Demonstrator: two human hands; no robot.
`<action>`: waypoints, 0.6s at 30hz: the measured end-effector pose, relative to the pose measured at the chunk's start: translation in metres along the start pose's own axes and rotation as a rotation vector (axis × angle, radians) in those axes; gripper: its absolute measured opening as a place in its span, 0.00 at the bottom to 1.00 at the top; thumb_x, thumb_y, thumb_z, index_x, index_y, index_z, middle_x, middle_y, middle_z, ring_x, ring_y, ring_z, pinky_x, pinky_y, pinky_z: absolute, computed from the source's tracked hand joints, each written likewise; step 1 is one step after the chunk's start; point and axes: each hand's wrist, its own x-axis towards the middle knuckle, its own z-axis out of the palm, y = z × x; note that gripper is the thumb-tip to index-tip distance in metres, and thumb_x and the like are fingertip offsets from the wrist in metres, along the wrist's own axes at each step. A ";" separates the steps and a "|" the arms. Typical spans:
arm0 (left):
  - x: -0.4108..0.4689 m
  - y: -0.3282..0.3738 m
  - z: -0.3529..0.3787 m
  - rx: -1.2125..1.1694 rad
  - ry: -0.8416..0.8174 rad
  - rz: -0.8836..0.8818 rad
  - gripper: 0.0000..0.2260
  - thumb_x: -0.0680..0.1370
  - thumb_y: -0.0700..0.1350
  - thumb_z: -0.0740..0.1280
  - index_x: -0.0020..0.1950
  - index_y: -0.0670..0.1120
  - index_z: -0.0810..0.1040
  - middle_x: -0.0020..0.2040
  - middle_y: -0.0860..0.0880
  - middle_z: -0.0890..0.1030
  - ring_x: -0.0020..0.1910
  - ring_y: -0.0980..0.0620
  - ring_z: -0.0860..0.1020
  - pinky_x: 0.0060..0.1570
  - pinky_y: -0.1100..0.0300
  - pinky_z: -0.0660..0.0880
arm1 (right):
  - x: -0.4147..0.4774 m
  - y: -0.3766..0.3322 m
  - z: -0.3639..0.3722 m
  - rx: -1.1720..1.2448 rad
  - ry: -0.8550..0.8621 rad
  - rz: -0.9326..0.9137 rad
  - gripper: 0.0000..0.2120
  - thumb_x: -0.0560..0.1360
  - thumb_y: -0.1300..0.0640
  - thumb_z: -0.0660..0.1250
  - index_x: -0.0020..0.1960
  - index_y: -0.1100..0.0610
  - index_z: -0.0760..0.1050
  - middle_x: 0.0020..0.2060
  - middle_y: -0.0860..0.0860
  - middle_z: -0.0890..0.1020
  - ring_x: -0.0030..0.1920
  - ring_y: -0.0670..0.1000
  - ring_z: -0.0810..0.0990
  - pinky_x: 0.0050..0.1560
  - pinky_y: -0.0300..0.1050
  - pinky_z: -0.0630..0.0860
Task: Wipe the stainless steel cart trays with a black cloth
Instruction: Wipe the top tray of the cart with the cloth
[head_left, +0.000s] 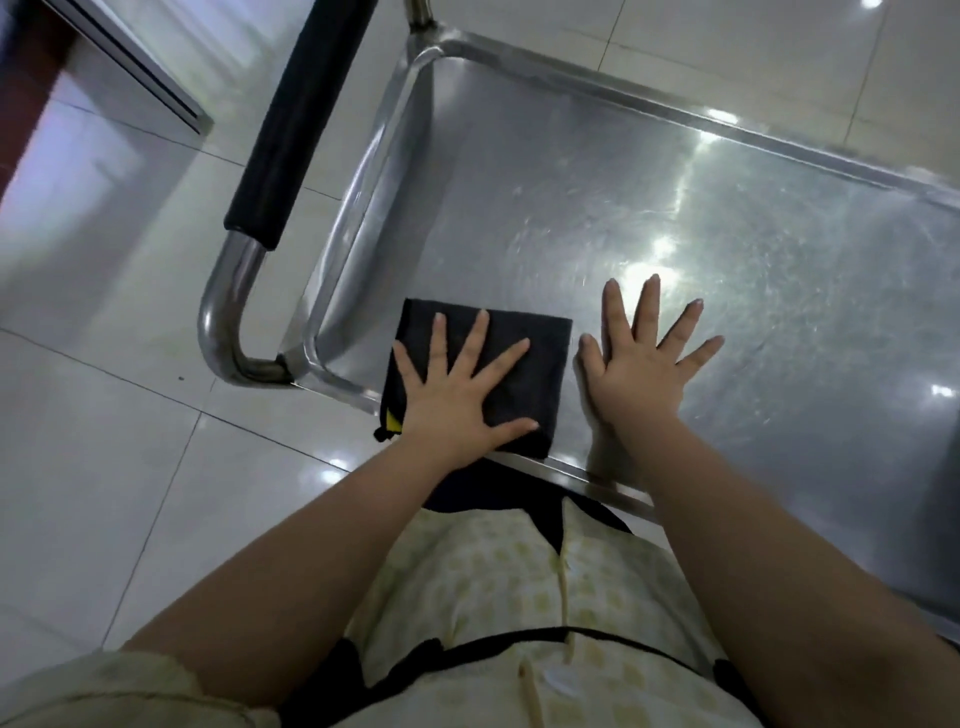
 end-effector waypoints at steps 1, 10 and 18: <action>0.001 -0.011 -0.003 -0.009 0.000 -0.019 0.40 0.67 0.81 0.47 0.75 0.71 0.37 0.79 0.56 0.34 0.75 0.40 0.29 0.65 0.26 0.33 | 0.000 -0.001 0.000 -0.002 0.006 -0.002 0.30 0.78 0.35 0.41 0.78 0.38 0.38 0.79 0.49 0.39 0.76 0.67 0.35 0.68 0.76 0.35; 0.016 -0.099 -0.025 0.075 0.011 -0.134 0.40 0.69 0.80 0.41 0.76 0.67 0.35 0.79 0.52 0.34 0.76 0.37 0.31 0.67 0.27 0.33 | 0.001 -0.005 0.001 0.012 0.019 0.004 0.30 0.79 0.36 0.44 0.78 0.37 0.39 0.79 0.48 0.41 0.76 0.65 0.35 0.70 0.74 0.35; 0.030 -0.079 -0.023 0.080 0.008 -0.076 0.41 0.67 0.81 0.42 0.76 0.67 0.36 0.79 0.51 0.34 0.76 0.34 0.33 0.64 0.25 0.33 | 0.001 0.000 0.006 0.000 0.017 0.007 0.30 0.79 0.36 0.44 0.78 0.39 0.39 0.80 0.50 0.43 0.76 0.66 0.36 0.69 0.75 0.37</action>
